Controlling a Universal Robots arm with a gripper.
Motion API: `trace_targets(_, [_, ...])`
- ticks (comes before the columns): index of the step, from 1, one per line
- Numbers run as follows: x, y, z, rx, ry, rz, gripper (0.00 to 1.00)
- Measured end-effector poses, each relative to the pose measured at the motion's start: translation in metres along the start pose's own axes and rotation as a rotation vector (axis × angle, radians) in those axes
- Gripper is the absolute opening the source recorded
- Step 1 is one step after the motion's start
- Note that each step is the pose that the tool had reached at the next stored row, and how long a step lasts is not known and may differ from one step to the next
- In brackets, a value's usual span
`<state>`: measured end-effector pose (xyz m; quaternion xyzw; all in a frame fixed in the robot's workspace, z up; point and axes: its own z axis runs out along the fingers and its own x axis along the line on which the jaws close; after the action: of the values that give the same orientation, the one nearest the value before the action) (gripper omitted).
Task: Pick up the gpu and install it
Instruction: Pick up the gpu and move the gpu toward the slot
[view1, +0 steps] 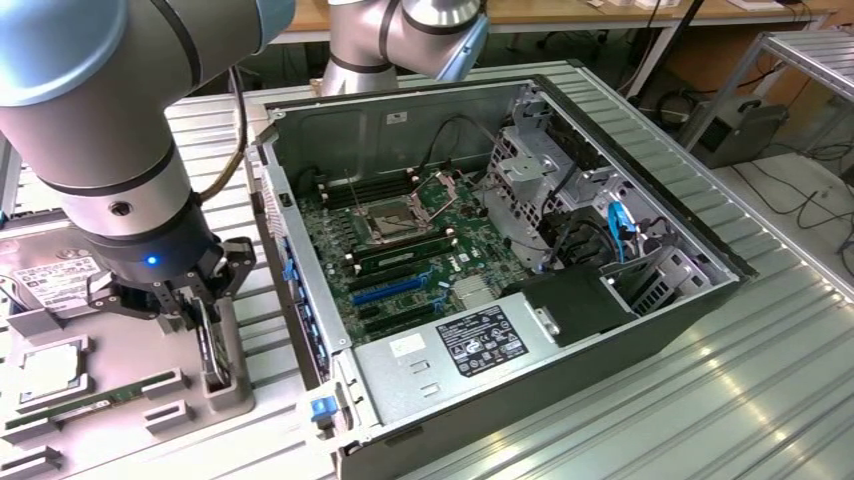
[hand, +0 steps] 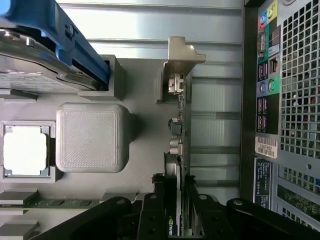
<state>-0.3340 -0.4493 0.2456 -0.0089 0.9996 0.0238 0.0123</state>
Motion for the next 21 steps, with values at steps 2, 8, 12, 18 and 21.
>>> trace_targets(2, [0.0,0.0,-0.0002,-0.0025,-0.0002,0.0,0.26])
trace_targets(8, [0.0,0.0002,-0.0042,-0.0079,-0.0002,-0.001,0.26])
trace_targets(12, [0.0,0.0004,-0.0087,-0.0099,-0.0001,-0.002,0.26])
trace_targets(18, [0.0,0.001,-0.0209,-0.0132,-0.0001,-0.004,0.26])
trace_targets(21, [-0.001,0.0015,-0.0307,-0.0133,0.0,-0.004,0.26])
